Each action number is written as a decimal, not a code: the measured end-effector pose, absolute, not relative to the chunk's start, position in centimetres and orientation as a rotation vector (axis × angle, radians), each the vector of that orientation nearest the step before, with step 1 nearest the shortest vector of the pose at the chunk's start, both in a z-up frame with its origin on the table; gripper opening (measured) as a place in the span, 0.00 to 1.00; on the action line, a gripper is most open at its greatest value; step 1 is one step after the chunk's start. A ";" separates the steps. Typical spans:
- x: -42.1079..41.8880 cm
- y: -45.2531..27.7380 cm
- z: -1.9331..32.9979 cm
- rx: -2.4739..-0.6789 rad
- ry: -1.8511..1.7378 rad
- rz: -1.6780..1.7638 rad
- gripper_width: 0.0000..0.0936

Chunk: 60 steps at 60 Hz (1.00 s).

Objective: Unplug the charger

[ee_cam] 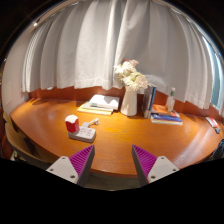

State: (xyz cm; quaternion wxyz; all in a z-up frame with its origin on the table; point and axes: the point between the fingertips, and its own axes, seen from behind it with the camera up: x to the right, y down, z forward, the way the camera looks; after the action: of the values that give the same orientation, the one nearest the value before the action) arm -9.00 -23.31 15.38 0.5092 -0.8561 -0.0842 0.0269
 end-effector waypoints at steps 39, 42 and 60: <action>-35.6 -5.4 3.7 -2.121 -0.215 0.155 0.69; -35.4 -4.8 3.5 -2.115 -0.191 0.138 0.56; -35.2 -4.6 3.3 -2.223 -0.153 0.176 0.37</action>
State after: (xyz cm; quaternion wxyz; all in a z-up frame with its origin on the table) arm -35.16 -4.63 3.27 0.4380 -0.8941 -0.0617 0.0710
